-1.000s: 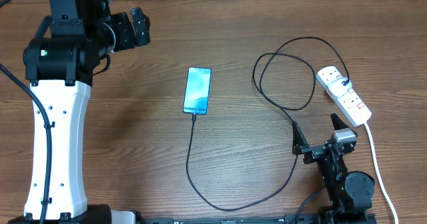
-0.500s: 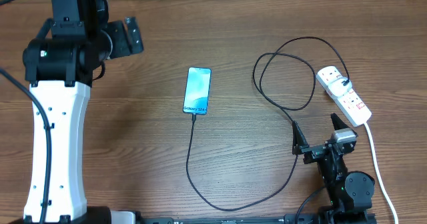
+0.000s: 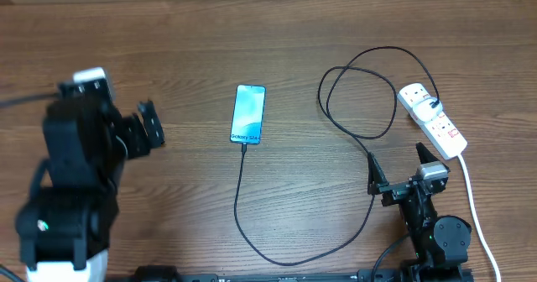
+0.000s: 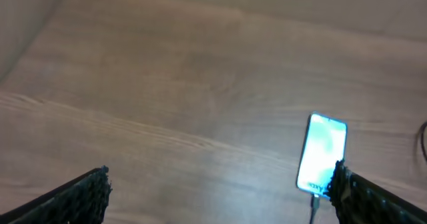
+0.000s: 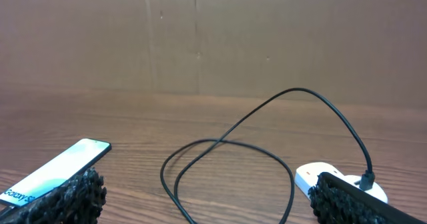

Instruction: Plug charger to phone and switch on socket

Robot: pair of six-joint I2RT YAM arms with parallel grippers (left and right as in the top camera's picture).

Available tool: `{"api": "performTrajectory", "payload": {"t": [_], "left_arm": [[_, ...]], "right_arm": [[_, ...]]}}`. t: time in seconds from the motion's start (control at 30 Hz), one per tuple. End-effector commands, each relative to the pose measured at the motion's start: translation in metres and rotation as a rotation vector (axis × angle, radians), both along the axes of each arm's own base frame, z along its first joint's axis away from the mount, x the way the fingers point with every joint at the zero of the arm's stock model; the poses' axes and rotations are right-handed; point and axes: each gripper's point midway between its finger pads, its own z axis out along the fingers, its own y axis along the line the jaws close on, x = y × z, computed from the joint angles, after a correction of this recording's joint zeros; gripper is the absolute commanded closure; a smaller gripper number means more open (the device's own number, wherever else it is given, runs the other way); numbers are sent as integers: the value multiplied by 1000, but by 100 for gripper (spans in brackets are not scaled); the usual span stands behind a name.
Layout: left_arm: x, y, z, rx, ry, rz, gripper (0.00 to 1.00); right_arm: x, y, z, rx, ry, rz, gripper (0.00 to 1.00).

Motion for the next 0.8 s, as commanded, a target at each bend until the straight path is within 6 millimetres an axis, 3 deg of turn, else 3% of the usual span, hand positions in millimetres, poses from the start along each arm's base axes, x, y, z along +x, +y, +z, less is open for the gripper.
{"api": "performTrajectory", "payload": {"t": [0.0,0.17,0.33,0.5,0.77], "left_arm": [[-30,7,-31,30,14,15,0],[-70,6,-41,13,-73,11,0],[-91,1,-42,66,-156,-60,0],[-82,-13,-50,131,-173,-204,0],[-52,-25,-64,162,-380,-276,0]], "right_arm": [[0,-1,-2,-1,-4,-5,0],[0,-1,-2,-1,-4,-5,0],[0,-1,-2,-1,-4,-5,0],[0,-1,-2,-1,-4,-5,0],[0,-1,-2,-1,-4,-5,0]]}}
